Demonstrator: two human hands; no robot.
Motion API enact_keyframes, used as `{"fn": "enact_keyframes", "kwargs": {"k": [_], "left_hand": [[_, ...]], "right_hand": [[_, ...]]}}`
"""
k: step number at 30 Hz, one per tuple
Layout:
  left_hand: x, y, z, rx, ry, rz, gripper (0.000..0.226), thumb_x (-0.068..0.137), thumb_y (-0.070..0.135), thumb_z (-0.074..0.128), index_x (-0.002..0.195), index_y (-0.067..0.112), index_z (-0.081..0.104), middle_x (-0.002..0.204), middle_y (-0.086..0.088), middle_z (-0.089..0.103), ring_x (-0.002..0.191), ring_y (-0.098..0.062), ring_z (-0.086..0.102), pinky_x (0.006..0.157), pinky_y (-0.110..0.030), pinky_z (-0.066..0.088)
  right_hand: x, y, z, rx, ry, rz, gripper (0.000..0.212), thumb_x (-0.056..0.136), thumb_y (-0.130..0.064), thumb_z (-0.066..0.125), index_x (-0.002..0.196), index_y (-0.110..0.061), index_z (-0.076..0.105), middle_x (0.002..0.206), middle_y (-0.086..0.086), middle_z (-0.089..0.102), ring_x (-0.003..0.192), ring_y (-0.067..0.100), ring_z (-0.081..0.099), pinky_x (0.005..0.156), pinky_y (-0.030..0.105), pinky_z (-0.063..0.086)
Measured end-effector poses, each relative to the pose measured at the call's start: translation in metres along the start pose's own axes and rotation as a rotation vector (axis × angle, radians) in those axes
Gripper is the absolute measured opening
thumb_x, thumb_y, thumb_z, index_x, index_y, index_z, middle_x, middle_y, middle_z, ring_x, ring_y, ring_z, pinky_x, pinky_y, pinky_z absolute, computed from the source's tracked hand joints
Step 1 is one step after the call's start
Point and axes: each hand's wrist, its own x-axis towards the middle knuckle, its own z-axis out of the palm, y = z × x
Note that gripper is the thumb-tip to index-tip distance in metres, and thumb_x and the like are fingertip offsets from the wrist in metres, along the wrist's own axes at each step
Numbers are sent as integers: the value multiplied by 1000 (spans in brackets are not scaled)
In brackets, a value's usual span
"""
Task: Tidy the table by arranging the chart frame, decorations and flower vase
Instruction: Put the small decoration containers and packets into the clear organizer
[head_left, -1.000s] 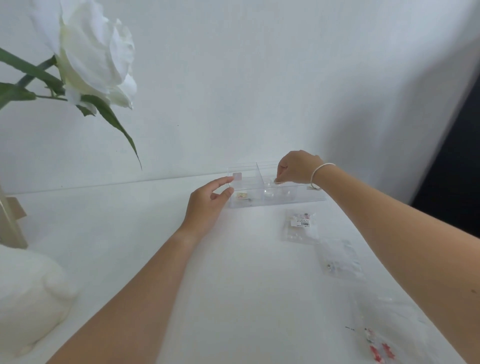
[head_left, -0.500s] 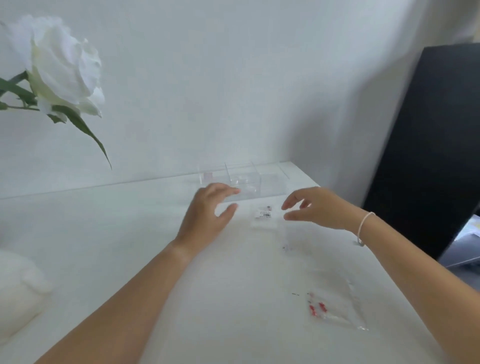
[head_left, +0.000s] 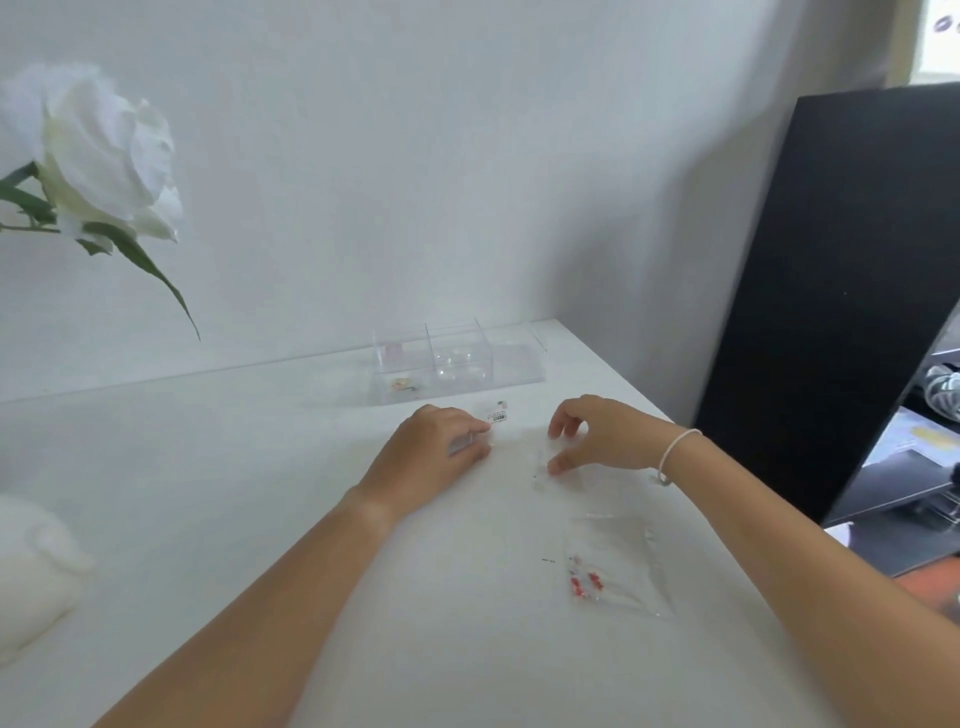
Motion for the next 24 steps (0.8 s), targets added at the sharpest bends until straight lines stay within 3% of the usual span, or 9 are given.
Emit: {"fn": "enact_keyframes", "kwargs": {"k": [3, 7, 12, 17, 19, 22, 24], "left_hand": [[-1, 3, -1, 63, 32, 40, 26, 90, 28, 53, 111, 17, 66, 111, 3, 70, 99, -21, 57, 88, -30, 43], [-4, 7, -3, 56, 125, 50, 21, 90, 22, 50, 100, 19, 69, 96, 4, 73, 90, -21, 57, 80, -32, 46], [9, 15, -15, -98, 317, -22, 16, 85, 16, 57, 93, 19, 71, 88, 9, 70, 79, -13, 55, 73, -23, 45], [49, 28, -40, -321, 451, -68, 18, 84, 9, 57, 95, 14, 71, 81, 6, 66, 67, -6, 58, 63, 0, 38], [69, 31, -50, -395, 454, -115, 24, 86, 10, 53, 100, 18, 70, 79, 1, 65, 73, -13, 58, 67, -4, 40], [98, 32, -59, -454, 373, -176, 31, 87, 9, 47, 111, 17, 64, 72, 3, 56, 77, -18, 56, 81, -28, 50], [114, 29, -62, -470, 310, -215, 35, 85, 4, 46, 115, 12, 61, 68, 2, 52, 71, -19, 55, 78, -33, 53]], "right_hand": [[1, 2, 2, 101, 35, -22, 26, 74, -27, 73, 94, -23, 57, 87, -10, 51, 74, 5, 48, 63, 16, 36], [3, 7, -1, 242, 77, -31, 18, 78, -16, 66, 83, -28, 54, 80, -6, 58, 62, 8, 50, 61, 21, 41], [8, 13, -7, 486, 172, -23, 19, 81, -5, 59, 82, -24, 56, 76, -2, 59, 56, 13, 51, 55, 25, 39], [18, 11, -21, 721, 327, -37, 17, 83, 1, 57, 88, -15, 56, 70, 0, 53, 55, 13, 49, 47, 19, 37], [23, 10, -25, 793, 370, -39, 17, 83, 0, 59, 94, -12, 56, 68, 1, 51, 56, 13, 50, 45, 17, 37], [34, 9, -29, 867, 412, -43, 19, 82, -1, 61, 97, -13, 57, 70, 1, 49, 60, 15, 54, 49, 22, 38], [42, 7, -32, 901, 443, -44, 19, 82, -2, 61, 96, -15, 56, 69, 0, 48, 58, 15, 57, 47, 21, 40]]}}
